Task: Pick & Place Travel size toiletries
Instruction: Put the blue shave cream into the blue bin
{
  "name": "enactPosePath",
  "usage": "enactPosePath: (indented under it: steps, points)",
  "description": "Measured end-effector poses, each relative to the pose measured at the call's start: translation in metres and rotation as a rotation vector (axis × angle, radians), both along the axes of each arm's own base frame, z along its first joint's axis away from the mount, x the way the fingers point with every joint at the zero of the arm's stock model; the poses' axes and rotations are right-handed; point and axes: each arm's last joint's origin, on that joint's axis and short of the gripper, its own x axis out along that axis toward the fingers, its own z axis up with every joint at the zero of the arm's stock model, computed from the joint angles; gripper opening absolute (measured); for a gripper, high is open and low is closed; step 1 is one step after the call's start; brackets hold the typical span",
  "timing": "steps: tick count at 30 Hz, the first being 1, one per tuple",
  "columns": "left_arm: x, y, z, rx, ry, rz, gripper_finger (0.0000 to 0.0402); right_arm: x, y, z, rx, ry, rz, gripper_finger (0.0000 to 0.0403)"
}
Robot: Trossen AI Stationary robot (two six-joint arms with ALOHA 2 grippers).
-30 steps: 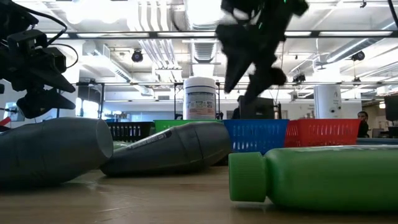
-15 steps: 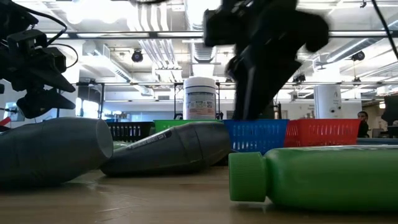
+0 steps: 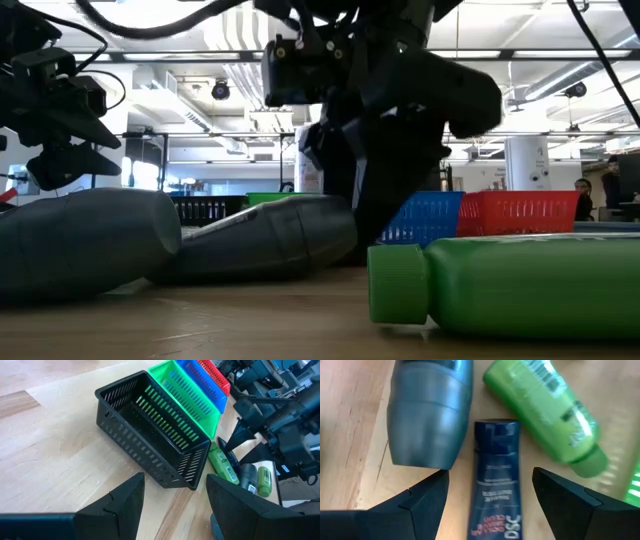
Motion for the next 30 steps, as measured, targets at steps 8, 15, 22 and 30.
enactPosePath:
  steps: [8, 15, 22, 30]
  points:
    - [0.000, 0.000, 0.000, 0.000, 0.000, 0.000, 0.0218, 0.001, -0.005, -0.008, 0.018, 0.033, -0.017, 0.0212]
    - [0.000, 0.000, 0.000, 0.000, -0.002, 0.000, 0.0218, -0.002, -0.014, -0.003, 0.028, 0.075, -0.109, 0.0098]
    - [0.000, 0.000, 0.000, 0.000, -0.002, 0.000, 0.0218, -0.029, -0.019, 0.051, 0.047, 0.102, -0.287, 0.0036]
    - [0.000, 0.000, 0.000, 0.001, -0.002, 0.001, 0.0218, -0.087, -0.072, 0.129, 0.072, -0.120, -1.243, 0.0045]
